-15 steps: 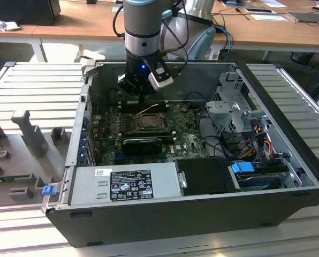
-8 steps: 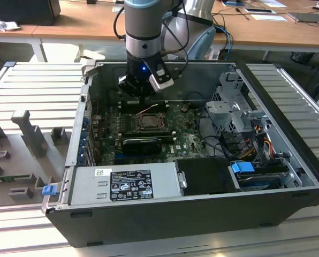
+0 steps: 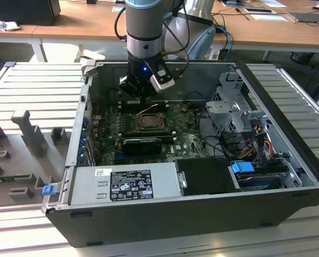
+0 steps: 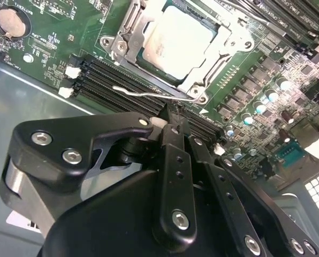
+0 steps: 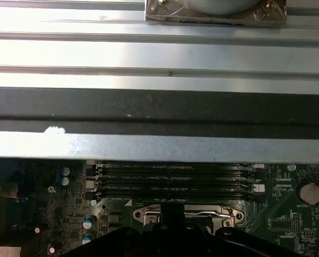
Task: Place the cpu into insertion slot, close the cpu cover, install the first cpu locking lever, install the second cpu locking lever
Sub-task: 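Install the first cpu locking lever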
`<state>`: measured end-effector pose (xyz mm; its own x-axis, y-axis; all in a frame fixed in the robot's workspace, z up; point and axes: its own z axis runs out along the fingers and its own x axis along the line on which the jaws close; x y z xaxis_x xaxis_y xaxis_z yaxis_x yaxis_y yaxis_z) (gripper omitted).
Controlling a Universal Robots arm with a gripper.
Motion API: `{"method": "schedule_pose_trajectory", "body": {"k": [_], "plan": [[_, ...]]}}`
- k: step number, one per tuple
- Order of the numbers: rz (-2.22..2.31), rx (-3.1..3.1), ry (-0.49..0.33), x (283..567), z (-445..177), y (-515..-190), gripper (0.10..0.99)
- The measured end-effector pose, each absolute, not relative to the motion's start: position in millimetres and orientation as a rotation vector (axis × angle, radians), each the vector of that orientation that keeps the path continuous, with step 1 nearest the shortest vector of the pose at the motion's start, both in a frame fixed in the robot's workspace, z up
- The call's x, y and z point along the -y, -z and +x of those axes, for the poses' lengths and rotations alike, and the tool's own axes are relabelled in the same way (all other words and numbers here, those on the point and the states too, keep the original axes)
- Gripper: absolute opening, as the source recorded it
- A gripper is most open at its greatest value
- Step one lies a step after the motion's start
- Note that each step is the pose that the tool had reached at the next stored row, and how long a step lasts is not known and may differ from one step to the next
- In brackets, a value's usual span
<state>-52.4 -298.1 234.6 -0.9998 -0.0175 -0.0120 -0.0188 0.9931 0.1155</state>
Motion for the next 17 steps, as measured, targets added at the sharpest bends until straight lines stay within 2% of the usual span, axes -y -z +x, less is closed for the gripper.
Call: {"method": "schedule_pose_trajectory", "body": {"k": [17], "plan": [[-0.076,-3.126,-0.185,291,-25,-223,0.106]]}}
